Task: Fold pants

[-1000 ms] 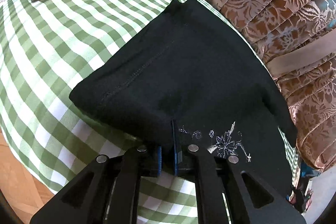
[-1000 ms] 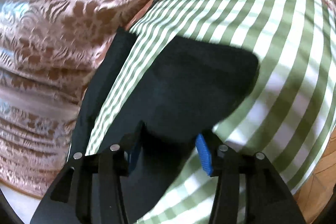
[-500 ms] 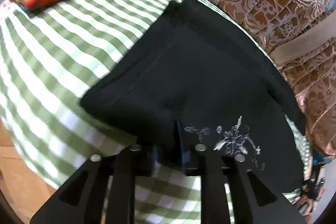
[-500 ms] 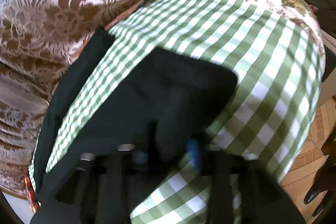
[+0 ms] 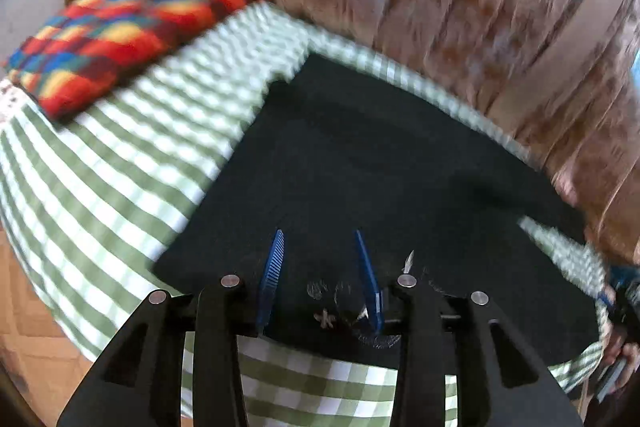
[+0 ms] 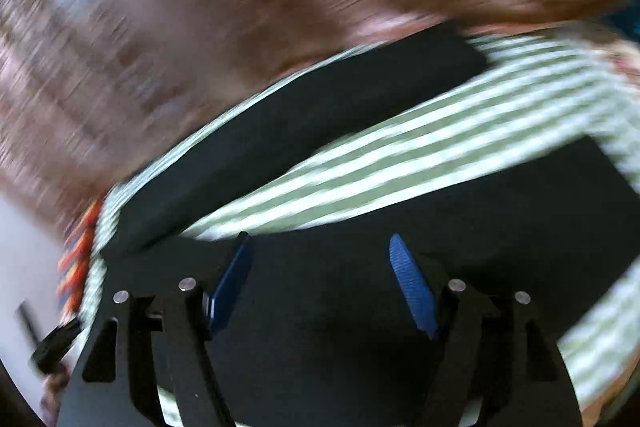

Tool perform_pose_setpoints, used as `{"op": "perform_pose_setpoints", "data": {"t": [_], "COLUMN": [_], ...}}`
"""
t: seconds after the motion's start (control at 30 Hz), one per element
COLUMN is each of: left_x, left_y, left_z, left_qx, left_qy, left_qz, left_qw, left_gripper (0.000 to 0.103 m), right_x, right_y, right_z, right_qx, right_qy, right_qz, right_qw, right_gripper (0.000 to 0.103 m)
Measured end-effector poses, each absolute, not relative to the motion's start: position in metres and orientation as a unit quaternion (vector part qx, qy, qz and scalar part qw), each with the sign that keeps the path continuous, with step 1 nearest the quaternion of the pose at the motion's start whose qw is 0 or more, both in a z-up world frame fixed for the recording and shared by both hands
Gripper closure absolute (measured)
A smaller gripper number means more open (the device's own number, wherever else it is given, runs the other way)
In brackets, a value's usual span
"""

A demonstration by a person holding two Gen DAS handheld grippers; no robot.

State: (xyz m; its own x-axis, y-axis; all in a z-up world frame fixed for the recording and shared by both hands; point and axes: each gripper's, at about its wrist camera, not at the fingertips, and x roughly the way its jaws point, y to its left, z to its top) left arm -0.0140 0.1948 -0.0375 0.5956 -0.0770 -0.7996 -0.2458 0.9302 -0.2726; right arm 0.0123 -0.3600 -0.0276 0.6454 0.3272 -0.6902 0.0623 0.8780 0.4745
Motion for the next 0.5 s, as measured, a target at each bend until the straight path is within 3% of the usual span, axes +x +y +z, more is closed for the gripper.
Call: {"op": "perform_pose_setpoints", "data": {"t": [0.07, 0.2, 0.37, 0.5], "left_x": [-0.005, -0.013, 0.003, 0.051], "left_y": [0.196, 0.205, 0.222, 0.229], "left_z": [-0.069, -0.066, -0.026, 0.004], "left_qx": [-0.184, -0.201, -0.21, -0.235], "left_qy": [0.493, 0.477, 0.436, 0.412], "left_qz": [0.066, 0.052, 0.033, 0.01], "left_qw": [0.848, 0.854, 0.875, 0.88], "left_gripper": [0.068, 0.068, 0.068, 0.06], "right_x": [0.027, 0.045, 0.034, 0.023], "right_y": [-0.326, -0.288, -0.3, -0.295], "right_z": [-0.037, -0.08, -0.075, -0.063], "right_qx": [0.229, 0.2, 0.22, 0.217], "right_qy": [0.436, 0.507, 0.477, 0.453], "right_qz": [0.12, 0.137, 0.161, 0.175], "right_qw": [0.862, 0.827, 0.836, 0.847], "right_gripper": [0.033, 0.032, 0.032, 0.03]}}
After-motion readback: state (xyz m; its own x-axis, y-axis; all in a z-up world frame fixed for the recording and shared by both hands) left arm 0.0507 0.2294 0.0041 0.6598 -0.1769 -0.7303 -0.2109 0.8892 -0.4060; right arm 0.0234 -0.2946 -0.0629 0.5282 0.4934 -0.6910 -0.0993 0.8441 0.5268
